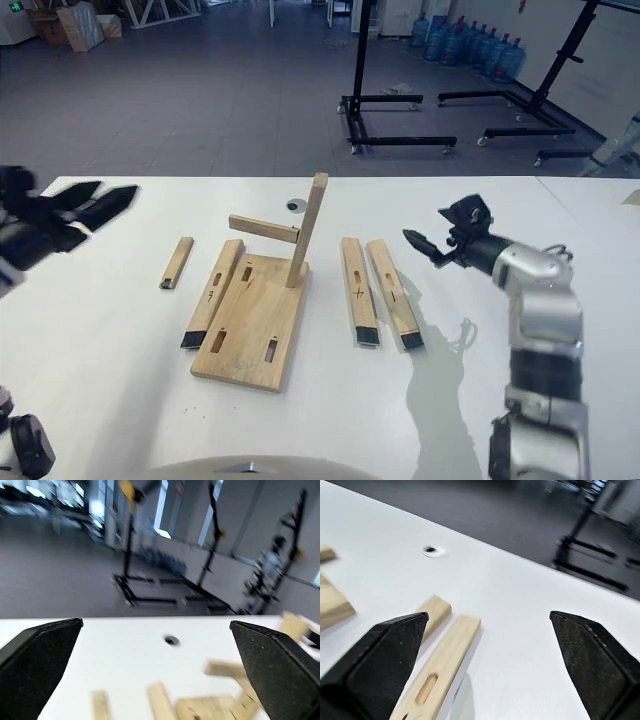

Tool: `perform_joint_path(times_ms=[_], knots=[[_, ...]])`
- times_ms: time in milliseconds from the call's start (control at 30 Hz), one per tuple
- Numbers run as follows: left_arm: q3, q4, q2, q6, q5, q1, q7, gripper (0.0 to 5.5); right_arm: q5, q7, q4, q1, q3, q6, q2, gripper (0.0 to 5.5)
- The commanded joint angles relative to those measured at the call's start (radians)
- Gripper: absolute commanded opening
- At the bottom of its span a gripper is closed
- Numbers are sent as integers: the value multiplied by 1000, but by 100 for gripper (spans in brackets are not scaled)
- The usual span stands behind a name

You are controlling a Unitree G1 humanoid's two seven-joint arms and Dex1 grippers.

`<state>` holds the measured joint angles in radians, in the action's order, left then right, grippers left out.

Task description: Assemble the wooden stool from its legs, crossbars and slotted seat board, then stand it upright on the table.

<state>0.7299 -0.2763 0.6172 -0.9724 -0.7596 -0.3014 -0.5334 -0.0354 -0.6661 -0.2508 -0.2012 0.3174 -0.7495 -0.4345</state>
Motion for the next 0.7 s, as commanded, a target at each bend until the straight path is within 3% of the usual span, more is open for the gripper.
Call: perform_joint_path(times_ms=[33, 200, 600, 700], knots=[[58, 69, -31, 92, 55, 63, 90, 540, -3, 214, -359, 117, -45, -315, 201, 448], [72, 49, -41, 115, 31, 103, 137, 540, -2, 292, -415, 211, -79, -392, 213, 448], [-14, 90, -39, 167, 21, 95, 157, 540, 30, 412, -134, 348, -197, -131, 215, 448], [-21, 73, -52, 174, 15, 112, 172, 540, 22, 424, -94, 337, -203, -126, 214, 389]])
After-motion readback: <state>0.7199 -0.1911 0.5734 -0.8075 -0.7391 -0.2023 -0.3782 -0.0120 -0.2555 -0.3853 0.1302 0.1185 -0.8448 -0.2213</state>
